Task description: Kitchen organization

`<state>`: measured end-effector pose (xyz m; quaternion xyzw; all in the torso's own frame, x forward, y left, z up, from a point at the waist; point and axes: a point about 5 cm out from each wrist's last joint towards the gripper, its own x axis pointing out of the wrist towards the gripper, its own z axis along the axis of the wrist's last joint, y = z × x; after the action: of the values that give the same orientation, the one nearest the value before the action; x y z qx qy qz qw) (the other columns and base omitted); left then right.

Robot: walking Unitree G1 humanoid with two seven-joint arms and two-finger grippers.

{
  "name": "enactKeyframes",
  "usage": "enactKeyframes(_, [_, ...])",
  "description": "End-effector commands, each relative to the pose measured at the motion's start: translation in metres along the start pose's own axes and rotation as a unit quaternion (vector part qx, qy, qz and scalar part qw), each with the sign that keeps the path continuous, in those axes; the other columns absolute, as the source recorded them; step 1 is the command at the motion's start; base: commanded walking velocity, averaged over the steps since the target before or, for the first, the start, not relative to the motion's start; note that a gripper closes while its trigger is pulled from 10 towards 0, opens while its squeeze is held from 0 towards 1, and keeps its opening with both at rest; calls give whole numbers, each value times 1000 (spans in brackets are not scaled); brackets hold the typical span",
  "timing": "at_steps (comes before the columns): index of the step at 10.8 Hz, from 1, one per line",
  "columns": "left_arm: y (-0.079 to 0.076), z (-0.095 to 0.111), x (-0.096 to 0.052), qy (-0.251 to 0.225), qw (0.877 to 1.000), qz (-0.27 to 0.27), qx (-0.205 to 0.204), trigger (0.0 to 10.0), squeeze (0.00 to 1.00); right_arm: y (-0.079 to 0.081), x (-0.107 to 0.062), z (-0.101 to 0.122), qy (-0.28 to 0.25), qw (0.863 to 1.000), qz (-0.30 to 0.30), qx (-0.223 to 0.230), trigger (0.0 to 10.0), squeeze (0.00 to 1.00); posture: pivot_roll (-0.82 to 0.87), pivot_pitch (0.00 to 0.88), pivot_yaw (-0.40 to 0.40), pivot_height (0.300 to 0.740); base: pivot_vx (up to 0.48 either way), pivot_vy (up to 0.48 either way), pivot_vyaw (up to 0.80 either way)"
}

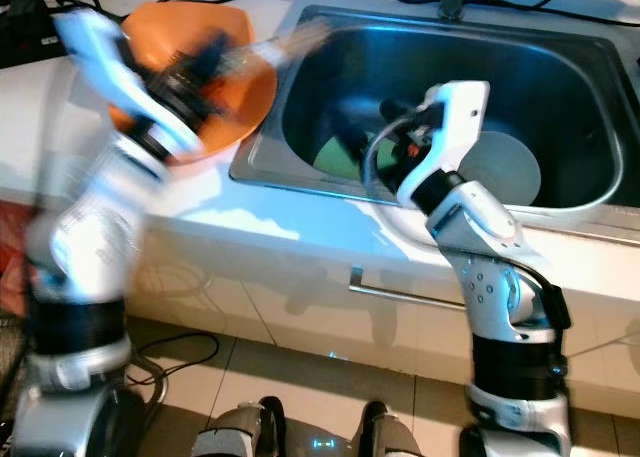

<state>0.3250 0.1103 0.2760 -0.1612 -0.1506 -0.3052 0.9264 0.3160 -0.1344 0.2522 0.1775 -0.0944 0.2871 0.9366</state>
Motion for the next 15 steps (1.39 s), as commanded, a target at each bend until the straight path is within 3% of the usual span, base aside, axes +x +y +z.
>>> enactKeyframes(1, [-10, -5, 0, 7, 999, -32, 10, 0, 0, -2, 0, 3, -8, 1000, -7, 20, 10000, 0, 87, 177, 65, 740, 0, 0, 0])
enactKeyframes(3, [-31, -20, 1, 25, 996, -86, -14, 0, 0, -3, 5, 3, -24, 995, -26, 98, 10000, 0, 77, 178, 66, 740, 0, 0, 0])
enactKeyframes(4, [-34, -23, 2, 24, 995, -92, -19, 0, 0, -4, 6, 3, -27, 991, -32, 125, 10000, 0, 77, 178, 66, 740, 0, 0, 0])
enactKeyframes(9, [-24, -18, 2, -14, 992, -55, -110, 0, 0, -6, 8, 3, -30, 985, -42, 162, 10000, 0, 83, 176, 72, 740, 0, 0, 0])
enactKeyframes(13, [-33, -37, -3, 33, 981, -83, -172, 0, 0, -4, 20, 3, -45, 978, -37, 199, 10000, 0, 86, 180, 75, 740, 0, 0, 0])
enactKeyframes(14, [-34, -40, -4, 41, 980, -86, -177, 0, 0, -3, 22, 2, -48, 977, -37, 206, 275, 0, 90, 182, 78, 740, 0, 0, 0])
enactKeyframes(15, [-34, -39, -4, 40, 980, -85, -176, 0, 0, -3, 22, 2, -50, 975, -35, 212, 0, 0, 91, 182, 78, 740, 0, 0, 0])
